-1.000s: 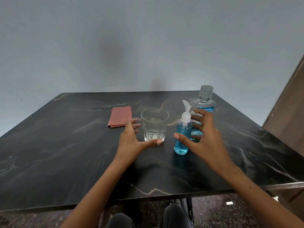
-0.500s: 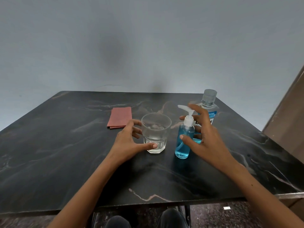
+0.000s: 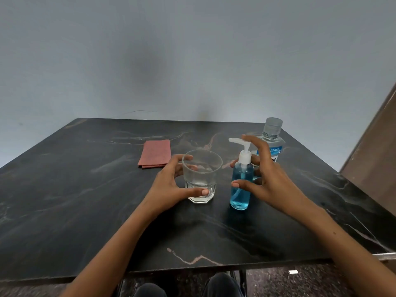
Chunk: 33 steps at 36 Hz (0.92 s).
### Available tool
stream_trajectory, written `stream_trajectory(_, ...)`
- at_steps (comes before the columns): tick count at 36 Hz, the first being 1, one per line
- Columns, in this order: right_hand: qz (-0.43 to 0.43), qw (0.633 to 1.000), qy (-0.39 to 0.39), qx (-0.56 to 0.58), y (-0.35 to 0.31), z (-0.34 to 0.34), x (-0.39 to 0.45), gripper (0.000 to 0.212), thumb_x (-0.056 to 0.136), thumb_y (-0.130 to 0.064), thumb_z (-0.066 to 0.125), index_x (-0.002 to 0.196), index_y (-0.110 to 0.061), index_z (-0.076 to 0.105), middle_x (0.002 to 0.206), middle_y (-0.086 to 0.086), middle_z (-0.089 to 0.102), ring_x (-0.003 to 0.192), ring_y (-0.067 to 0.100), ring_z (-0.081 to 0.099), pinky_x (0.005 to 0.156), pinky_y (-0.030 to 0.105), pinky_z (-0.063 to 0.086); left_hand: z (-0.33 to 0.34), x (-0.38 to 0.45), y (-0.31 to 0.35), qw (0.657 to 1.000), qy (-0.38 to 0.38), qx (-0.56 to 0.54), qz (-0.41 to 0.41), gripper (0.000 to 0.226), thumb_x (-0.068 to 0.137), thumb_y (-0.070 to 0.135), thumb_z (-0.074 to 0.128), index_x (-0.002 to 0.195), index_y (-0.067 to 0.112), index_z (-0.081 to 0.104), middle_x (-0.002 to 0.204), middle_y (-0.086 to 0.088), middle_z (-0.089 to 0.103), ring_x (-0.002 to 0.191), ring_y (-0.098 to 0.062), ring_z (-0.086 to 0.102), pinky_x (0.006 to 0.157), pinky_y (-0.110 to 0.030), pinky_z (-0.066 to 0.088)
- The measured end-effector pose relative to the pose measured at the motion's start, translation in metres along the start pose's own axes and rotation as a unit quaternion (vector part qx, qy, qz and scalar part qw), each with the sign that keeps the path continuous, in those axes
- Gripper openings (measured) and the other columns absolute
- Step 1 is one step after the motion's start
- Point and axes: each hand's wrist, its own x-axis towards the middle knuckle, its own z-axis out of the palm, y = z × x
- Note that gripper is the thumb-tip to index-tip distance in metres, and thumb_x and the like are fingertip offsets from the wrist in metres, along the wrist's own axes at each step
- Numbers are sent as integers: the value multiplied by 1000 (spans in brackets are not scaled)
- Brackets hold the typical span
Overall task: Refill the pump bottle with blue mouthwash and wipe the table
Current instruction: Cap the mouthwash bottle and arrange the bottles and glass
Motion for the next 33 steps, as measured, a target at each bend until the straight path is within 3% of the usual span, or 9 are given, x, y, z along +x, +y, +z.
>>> stream_trajectory(4, 14, 995, -98, -4, -7, -18, 8, 84, 76, -23, 75, 126, -57, 17, 114, -13, 59, 107, -9, 57, 79, 5, 48, -2, -5, -2, 1000, 15, 2, 5, 81, 43, 48, 90, 112, 42, 48, 106, 14, 67, 103, 3, 61, 95, -29, 49)
stream_trajectory(7, 24, 987, -160, -15, -16, -27, 13, 84, 75, -26, 76, 127, -58, 19, 126, -3, 58, 117, 10, 57, 92, 28, 52, -2, -6, -3, 1000, 18, 2, 6, 82, 42, 50, 90, 112, 44, 47, 108, 13, 67, 105, -4, 62, 95, -35, 51)
stream_trajectory(13, 16, 980, -192, -57, -31, -32, 22, 82, 74, -28, 77, 122, -62, 20, 131, -1, 55, 118, 12, 55, 90, 30, 53, -2, -5, -3, 1000, 19, -1, 5, 83, 42, 51, 90, 112, 44, 47, 108, 13, 66, 104, -7, 63, 93, -39, 53)
stream_trajectory(18, 14, 981, -181, -69, -35, -32, 29, 77, 73, -27, 78, 114, -62, 23, 117, -6, 55, 85, -6, 55, 60, 3, 48, -2, -6, -3, 1000, 20, -1, 12, 81, 43, 52, 89, 112, 45, 47, 110, 11, 66, 105, -8, 63, 93, -37, 53)
stream_trajectory(25, 29, 979, -163, -120, -36, -27, 30, 80, 69, -30, 80, 126, -50, 28, 126, 4, 58, 96, 1, 52, 65, 7, 42, -2, -6, -4, 1000, 19, -3, 16, 80, 43, 52, 89, 111, 45, 47, 109, 12, 66, 105, -6, 62, 93, -34, 53)
stream_trajectory(30, 48, 979, -148, -134, -38, -23, 29, 74, 68, -28, 82, 124, -43, 36, 125, 6, 60, 110, 19, 60, 85, 32, 55, -2, -6, -2, 1000, 12, -1, 15, 79, 44, 52, 88, 110, 47, 46, 109, 15, 65, 104, -1, 61, 88, -22, 51)
stream_trajectory(33, 57, 977, -154, -138, -40, -22, 29, 77, 68, -27, 81, 127, -45, 34, 127, 8, 60, 107, 18, 61, 81, 30, 54, -2, -7, -1, 1000, 11, -2, 14, 78, 44, 51, 88, 110, 47, 46, 109, 15, 65, 103, 1, 61, 86, -20, 50)
